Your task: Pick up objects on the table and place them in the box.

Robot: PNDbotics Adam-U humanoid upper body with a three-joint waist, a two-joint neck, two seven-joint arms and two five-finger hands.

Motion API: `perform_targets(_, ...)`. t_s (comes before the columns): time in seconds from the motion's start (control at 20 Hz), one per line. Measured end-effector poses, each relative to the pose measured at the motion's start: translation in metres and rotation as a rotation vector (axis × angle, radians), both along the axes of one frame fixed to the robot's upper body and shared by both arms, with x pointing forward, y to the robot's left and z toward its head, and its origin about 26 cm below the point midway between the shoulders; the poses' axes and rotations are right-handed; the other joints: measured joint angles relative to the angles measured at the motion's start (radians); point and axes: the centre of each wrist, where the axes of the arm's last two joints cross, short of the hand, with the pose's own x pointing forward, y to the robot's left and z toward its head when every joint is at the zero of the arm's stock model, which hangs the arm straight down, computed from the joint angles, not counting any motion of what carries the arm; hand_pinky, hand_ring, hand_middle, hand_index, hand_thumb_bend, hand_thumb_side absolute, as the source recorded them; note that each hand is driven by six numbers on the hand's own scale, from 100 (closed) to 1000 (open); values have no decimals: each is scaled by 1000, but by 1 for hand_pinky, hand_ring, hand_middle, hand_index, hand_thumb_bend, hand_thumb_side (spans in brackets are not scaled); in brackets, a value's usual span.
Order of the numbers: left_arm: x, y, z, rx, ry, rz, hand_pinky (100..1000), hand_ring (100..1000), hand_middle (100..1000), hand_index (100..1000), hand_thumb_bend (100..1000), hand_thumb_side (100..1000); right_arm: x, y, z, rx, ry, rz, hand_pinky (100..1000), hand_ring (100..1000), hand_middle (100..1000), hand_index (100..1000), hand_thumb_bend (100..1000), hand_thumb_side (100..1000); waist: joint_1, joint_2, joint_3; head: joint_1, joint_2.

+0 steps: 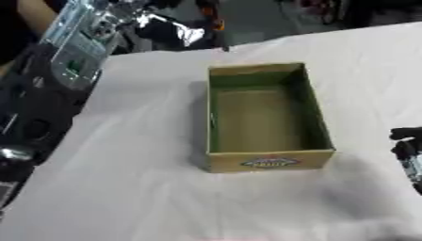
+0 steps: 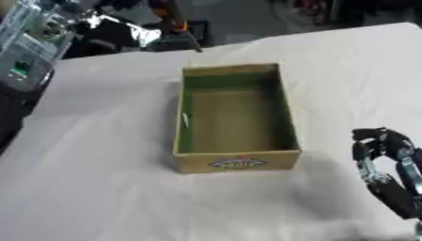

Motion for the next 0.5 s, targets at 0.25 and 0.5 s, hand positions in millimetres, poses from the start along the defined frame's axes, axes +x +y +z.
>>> perform_targets(0.25,7,-17,-19,39,31,-20,100,148,178,276,100,247,0,1,0,3,0,1,511,583,663,784,207,785,-2,0,-4,0,-1)
perform_targets(0.5,13,-27,-33,91,35,-15,100,151,181,280,100,238,0,1,-1,3,1,3,511,583,663,784,206,785,-2,0,-6,1,-1)
